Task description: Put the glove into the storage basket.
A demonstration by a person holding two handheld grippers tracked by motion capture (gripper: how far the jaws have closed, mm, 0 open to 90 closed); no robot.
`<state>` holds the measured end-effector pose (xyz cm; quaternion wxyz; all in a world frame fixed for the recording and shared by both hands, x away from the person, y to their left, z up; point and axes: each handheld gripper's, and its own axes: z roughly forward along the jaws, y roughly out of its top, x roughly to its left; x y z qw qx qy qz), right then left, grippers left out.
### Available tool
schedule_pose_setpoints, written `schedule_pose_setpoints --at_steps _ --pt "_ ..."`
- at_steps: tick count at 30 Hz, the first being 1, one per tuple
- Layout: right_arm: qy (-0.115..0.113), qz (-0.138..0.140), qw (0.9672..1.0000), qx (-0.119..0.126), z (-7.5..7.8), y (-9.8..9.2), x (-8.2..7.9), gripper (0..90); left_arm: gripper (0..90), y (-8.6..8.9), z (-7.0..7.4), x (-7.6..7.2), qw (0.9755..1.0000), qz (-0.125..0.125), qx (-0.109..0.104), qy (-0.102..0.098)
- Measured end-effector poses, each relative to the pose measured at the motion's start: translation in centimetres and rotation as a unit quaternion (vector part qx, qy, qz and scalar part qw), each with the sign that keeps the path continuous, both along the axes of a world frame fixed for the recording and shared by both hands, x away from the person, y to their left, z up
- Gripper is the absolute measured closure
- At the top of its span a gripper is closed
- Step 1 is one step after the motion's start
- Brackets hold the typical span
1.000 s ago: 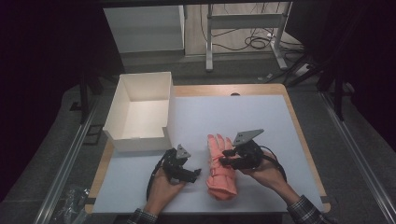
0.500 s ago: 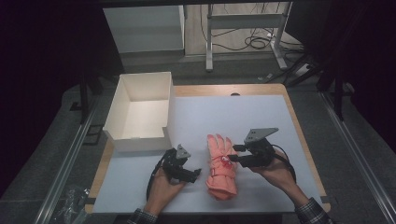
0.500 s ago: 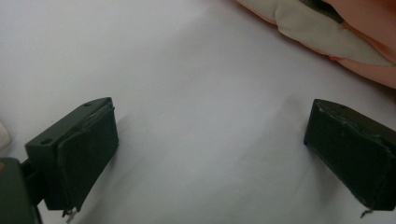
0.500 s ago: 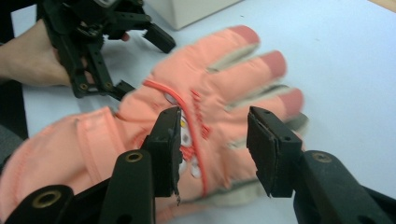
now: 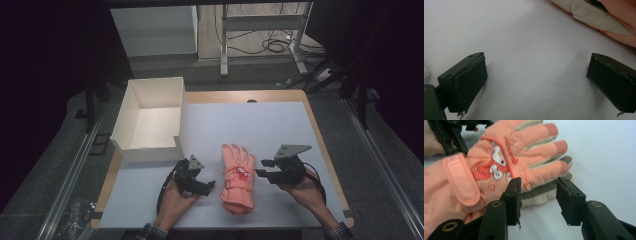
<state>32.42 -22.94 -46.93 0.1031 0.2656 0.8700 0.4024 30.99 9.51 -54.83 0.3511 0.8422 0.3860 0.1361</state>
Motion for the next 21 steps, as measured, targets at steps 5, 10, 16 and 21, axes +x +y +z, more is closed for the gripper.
schedule_pose_setpoints --at_steps 5,10,16,21 --pt "0.007 -0.002 1.0 0.001 -1.3 -0.4 -0.6 58.8 3.4 0.0 0.0 0.0 1.0 -0.002 0.003 -0.001" --pt "0.017 -0.001 0.9999 0.002 -2.4 -0.6 -1.1 64.2 4.7 0.0 0.1 -0.1 1.0 -0.004 0.002 -0.005" --pt "0.028 0.002 0.9996 0.008 -3.2 -1.0 -1.9 72.7 4.5 0.5 0.3 -0.5 1.0 -0.002 0.003 -0.005" --pt "0.033 0.011 0.9994 0.006 -4.0 -1.2 -2.8 81.2 4.4 1.7 1.1 -1.4 0.9999 -0.006 0.004 -0.009"
